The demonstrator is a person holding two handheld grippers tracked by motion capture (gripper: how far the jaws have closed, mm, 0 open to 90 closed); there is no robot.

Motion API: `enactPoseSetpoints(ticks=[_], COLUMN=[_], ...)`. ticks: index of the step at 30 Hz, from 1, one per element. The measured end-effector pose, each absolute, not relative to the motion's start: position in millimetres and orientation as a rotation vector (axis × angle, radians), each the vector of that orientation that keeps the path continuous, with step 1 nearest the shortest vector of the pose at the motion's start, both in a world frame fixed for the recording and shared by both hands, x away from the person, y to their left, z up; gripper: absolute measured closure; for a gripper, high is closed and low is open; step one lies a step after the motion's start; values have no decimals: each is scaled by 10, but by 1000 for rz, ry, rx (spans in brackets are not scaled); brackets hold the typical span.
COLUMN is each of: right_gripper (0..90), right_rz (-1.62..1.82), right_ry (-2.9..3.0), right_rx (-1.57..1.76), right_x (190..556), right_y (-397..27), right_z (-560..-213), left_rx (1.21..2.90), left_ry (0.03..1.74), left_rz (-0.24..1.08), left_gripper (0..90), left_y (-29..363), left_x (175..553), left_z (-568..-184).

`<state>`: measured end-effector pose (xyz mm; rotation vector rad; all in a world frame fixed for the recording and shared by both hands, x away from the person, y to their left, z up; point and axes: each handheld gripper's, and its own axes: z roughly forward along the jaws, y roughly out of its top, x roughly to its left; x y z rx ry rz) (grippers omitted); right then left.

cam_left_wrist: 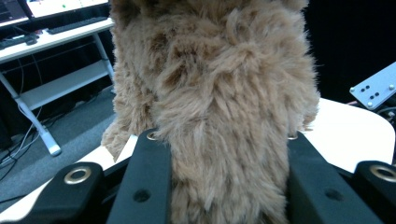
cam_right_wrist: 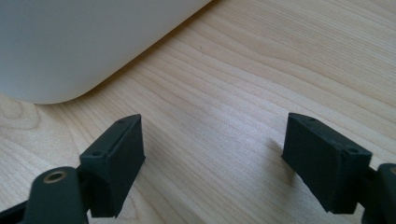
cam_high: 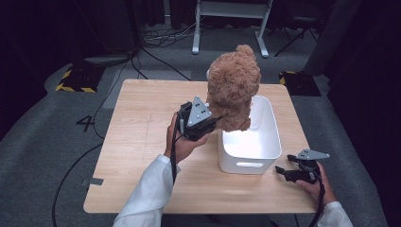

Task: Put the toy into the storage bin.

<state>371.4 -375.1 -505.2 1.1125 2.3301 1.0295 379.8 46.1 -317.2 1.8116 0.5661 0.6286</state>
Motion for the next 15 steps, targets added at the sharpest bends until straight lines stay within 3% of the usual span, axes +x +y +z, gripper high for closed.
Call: enactPoseSetpoints(ticks=[15], right_gripper=[203], right_rz=[1030], right_ry=[2330], right_rx=[1110], right_x=[3717], right_y=[-3753], right_z=[-5053], left_rx=[1837], left_ry=[469], left_rz=[592], left_gripper=[711], left_y=[108], left_x=[3773], left_z=[-3038])
